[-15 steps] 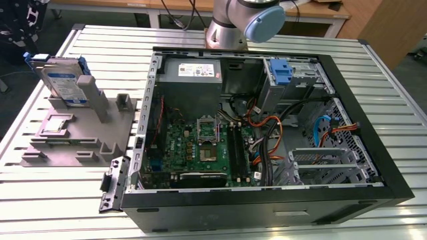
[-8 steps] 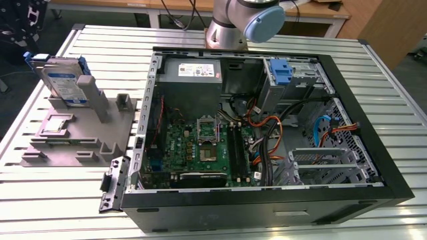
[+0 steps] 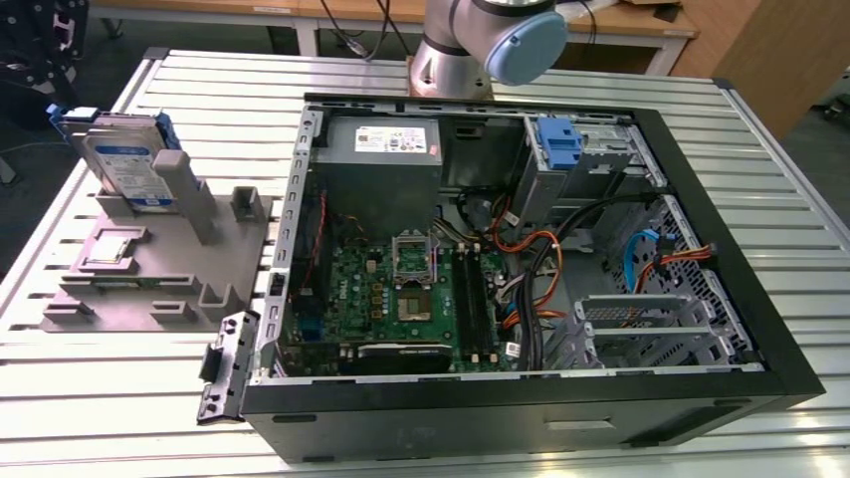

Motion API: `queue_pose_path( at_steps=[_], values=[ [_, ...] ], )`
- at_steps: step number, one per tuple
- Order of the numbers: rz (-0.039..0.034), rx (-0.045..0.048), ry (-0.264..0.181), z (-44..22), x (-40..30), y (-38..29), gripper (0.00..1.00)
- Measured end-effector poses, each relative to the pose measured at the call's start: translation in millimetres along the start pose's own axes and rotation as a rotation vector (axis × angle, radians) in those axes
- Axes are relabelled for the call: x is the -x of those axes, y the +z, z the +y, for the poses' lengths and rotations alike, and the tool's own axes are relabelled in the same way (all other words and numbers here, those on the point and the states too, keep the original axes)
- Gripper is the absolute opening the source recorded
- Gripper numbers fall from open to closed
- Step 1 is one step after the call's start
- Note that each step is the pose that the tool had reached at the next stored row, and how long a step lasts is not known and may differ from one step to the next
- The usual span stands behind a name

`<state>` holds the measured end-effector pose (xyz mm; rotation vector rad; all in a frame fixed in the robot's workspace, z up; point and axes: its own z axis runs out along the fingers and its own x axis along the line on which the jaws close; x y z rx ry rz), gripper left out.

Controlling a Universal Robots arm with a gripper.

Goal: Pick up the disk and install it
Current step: 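Pick up the disk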

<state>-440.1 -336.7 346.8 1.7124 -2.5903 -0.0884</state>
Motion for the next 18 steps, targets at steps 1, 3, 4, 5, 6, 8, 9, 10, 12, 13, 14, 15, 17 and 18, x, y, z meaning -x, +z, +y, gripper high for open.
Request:
queue_pose_path(
  at_steps=[1,3,4,5,6,8,9,10,12,13,14,15,17,18],
  values=[
    [0.0004,-0.0001,-0.006,0.4,0.9,0.1,0.1],
    [0.0007,-0.0003,-0.009,2.1,3.8,0.4,0.1],
    [0.0009,-0.0011,-0.01,3.1,4.8,0.6,0.1],
    [0.0013,-0.0018,-0.011,4.0,5.8,0.7,0.1],
    [0.0014,-0.0027,-0.013,4.7,6.4,0.9,0.1],
    [0.0021,-0.0037,-0.024,4.8,6.5,1.1,0.1],
    [0.003,-0.0038,-0.038,4.7,6.6,1.2,0.1],
    [0.0043,-0.0037,-0.055,4.8,6.6,1.4,0.1],
    [0.0068,-0.0034,-0.092,4.7,6.6,1.7,0.1],
    [0.008,-0.0034,-0.11,4.7,6.6,1.9,0.1],
    [0.0092,-0.0034,-0.128,4.7,6.6,2.2,0.1],
    [0.0103,-0.0033,-0.146,4.7,6.6,2.4,0.1],
    [0.0123,-0.0036,-0.179,4.8,6.7,2.8,0.1],
    [0.0118,-0.0064,-0.184,5.1,7.1,3.1,0.1]
  ],
)
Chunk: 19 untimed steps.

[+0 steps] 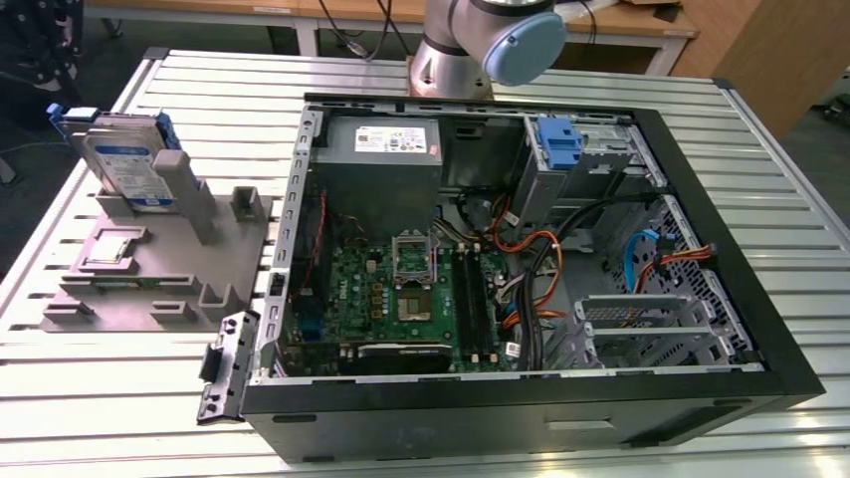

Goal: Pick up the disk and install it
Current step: 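Pick up the disk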

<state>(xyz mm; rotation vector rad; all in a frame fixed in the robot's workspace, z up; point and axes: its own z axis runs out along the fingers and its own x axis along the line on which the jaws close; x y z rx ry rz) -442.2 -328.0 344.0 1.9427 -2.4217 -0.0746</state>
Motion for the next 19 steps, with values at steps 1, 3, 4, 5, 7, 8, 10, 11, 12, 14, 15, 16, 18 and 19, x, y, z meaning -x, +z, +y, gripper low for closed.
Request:
queue_pose_path(
  at_steps=[1,3,4,5,7,8,10,11,12,14,15,16,18,19],
  values=[
    [-0.0009,-0.0043,-0.003,0.1,0.5,0.3,0.1],
    [-0.0018,-0.0105,-0.009,0.3,1.1,0.7,0.1],
    [-0.0022,-0.0125,-0.012,0.5,1.4,1.0,0.1],
    [-0.0022,-0.013,-0.014,1.0,1.7,1.0,0.1],
    [-0.0021,-0.0132,-0.018,1.6,2.0,1.1,0.11],
    [-0.002,-0.0132,-0.019,1.8,1.9,1.1,0.11],
    [-0.0019,-0.0132,-0.019,2.2,1.9,1.1,0.23],
    [-0.0019,-0.0132,-0.019,2.3,1.9,1.1,0.23],
    [-0.0019,-0.0132,-0.02,2.3,1.9,1.1,0.29],
    [-0.0019,-0.0132,-0.02,2.3,1.9,1.2,0.35],
    [-0.0019,-0.0132,-0.02,2.3,1.9,1.2,0.41],
    [-0.0019,-0.0132,-0.02,2.4,1.9,1.2,0.47],
    [-0.002,-0.0134,-0.02,2.4,1.8,1.5,0.53],
    [-0.0023,-0.0149,-0.022,2.3,1.8,2.3,0.53]
  ],
)
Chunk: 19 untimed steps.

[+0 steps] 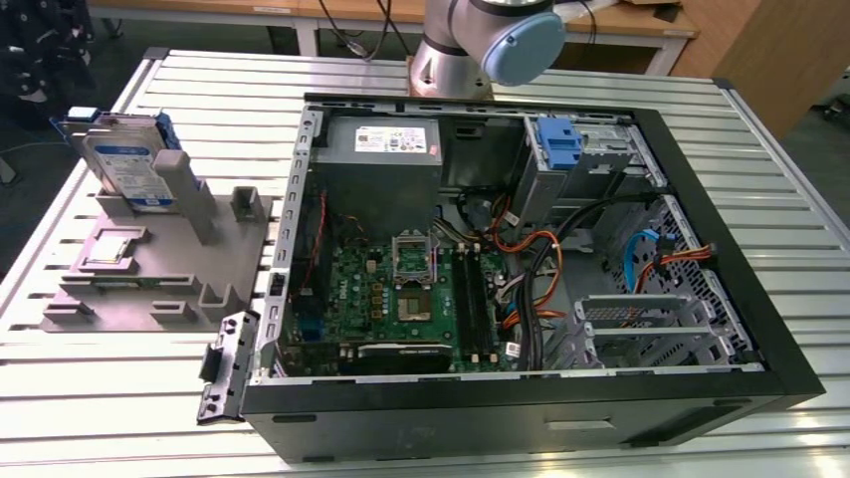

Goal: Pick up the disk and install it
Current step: 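Pick up the disk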

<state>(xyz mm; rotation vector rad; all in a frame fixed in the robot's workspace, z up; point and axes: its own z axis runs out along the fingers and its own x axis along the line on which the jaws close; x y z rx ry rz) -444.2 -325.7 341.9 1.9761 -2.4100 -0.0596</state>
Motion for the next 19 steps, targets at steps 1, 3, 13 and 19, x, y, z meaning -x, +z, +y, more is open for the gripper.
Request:
queue_pose_path(
  at_steps=[1,3,13,19],
  values=[
    [0.0001,-0.0011,-0.006,0.0,0.0,0.8,0.59],
    [0.0008,-0.0021,-0.025,-0.1,-0.1,2.7,0.59],
    [0.0015,-0.0118,-0.079,3.7,-1.7,10.7,0.59],
    [0.0008,-0.0191,-0.091,5.1,-2.1,16.2,0.59]
  ],
)
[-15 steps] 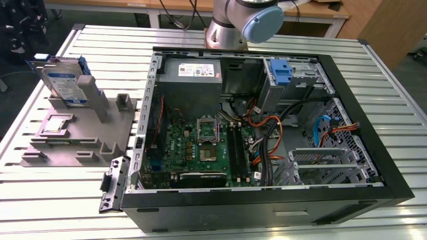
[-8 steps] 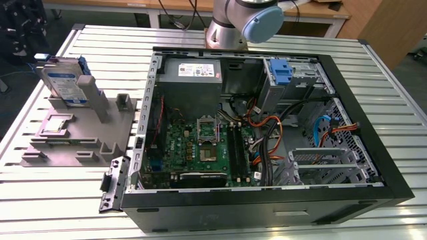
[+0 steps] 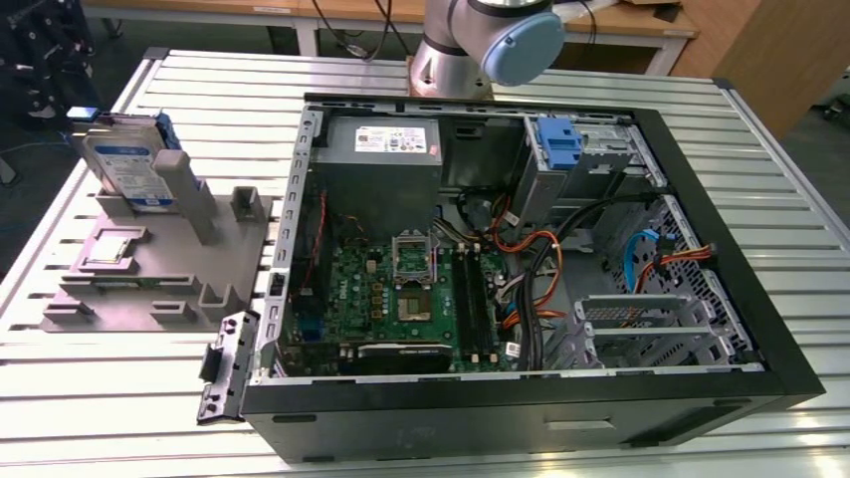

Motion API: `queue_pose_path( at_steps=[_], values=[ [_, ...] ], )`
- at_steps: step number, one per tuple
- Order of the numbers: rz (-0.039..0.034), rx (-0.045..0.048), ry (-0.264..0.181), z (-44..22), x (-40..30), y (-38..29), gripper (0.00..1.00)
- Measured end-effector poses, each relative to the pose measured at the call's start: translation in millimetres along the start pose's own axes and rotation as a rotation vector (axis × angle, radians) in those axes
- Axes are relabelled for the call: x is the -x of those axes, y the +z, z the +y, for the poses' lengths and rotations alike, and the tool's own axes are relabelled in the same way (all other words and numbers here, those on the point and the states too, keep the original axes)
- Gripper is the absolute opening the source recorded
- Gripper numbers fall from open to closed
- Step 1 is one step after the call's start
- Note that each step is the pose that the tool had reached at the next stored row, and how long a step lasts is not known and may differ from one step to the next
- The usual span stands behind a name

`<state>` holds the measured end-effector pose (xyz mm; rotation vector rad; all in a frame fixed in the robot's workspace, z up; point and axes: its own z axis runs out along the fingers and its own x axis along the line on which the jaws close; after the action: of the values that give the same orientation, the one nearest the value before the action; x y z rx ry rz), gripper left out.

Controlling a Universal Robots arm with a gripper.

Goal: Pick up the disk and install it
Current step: 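Pick up the disk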

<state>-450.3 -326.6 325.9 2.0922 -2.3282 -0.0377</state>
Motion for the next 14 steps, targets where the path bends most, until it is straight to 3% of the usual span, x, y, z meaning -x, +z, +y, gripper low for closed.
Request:
queue_pose_path(
  at_steps=[8,14],
  values=[
    [0.0003,-0.0006,-0.015,-0.2,-0.1,10.2,0.59],
    [0.0004,-0.001,-0.017,-0.2,-0.1,11.2,0.59]
  ],
)
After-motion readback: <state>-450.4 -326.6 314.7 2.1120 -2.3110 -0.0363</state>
